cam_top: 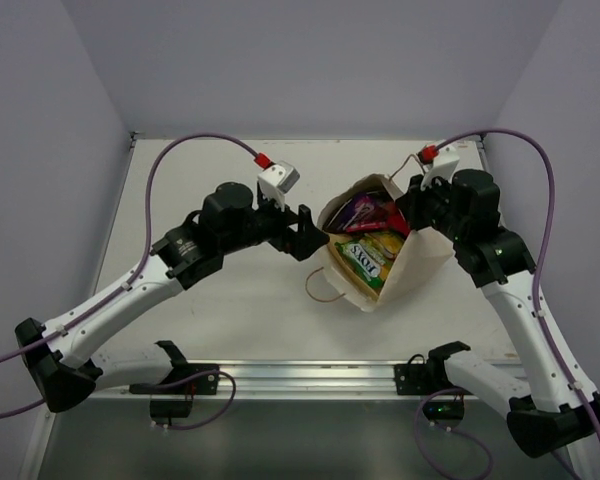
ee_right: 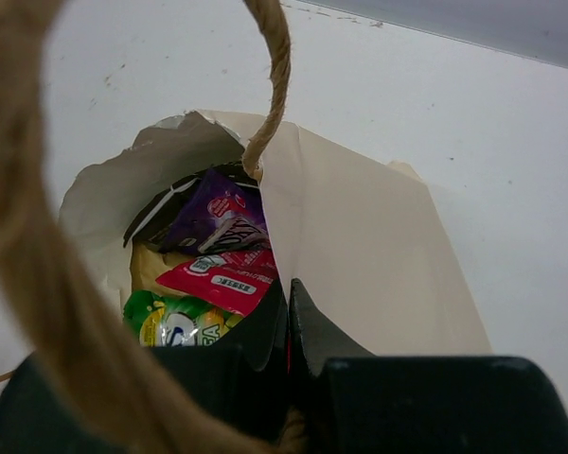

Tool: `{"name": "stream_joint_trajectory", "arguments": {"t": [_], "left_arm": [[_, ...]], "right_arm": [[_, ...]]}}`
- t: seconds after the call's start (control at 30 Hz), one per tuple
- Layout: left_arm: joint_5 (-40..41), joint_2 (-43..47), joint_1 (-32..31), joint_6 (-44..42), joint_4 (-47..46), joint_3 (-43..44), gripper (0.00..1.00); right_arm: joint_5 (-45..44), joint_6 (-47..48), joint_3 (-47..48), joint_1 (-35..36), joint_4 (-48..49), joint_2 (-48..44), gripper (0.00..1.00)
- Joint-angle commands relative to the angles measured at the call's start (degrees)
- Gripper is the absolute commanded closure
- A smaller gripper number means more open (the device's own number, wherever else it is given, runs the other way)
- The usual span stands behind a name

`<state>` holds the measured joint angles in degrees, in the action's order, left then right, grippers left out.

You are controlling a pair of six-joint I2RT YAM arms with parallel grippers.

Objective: Take the snacks out of the paper bag

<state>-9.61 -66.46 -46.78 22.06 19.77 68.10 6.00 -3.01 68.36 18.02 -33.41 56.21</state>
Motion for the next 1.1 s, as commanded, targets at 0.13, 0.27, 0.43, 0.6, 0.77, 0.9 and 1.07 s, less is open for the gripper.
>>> {"name": "stream_joint_trajectory", "arguments": {"t": [0.13, 0.27, 0.43, 0.6, 0.77, 0.9, 1.07], "left_arm": [[9.07, -3.41, -5.77, 1.93, -11.06, -0.16, 0.05], [13.2, -7.45, -9.55, 2.46, -13.17, 1.77, 0.09], [14.27, -15.53, -13.68, -8.51, -14.15, 5.46, 0.14], [14.97, -19.59, -15.62, -24.3, -12.39, 8.11, 0.19], [15.32, -22.57, -15.62, -32.86, -13.71, 7.84, 0.23], [15.75, -25.38, -15.62, -36.47, -14.23, 8.98, 0.3], [16.28, -29.77, -15.62, -38.15, -14.32, 11.35, 0.41]], "right_arm": [[5.6, -3.32, -0.33, 0.61, 4.23, -3.64, 1.0], [5.6, -3.68, -0.33, 0.61, 4.14, -4.0, 1.0], [6.21, -3.32, -0.24, 0.7, 3.88, -3.47, 0.99], [6.66, -3.23, -0.33, 0.7, 3.96, -3.73, 0.99], [7.27, -3.5, -0.51, 0.7, 4.4, -3.82, 0.99], [7.71, -3.85, -0.94, 0.7, 5.02, -4.17, 0.99], [7.8, -3.94, -1.38, 0.7, 5.63, -4.44, 0.99]]}}
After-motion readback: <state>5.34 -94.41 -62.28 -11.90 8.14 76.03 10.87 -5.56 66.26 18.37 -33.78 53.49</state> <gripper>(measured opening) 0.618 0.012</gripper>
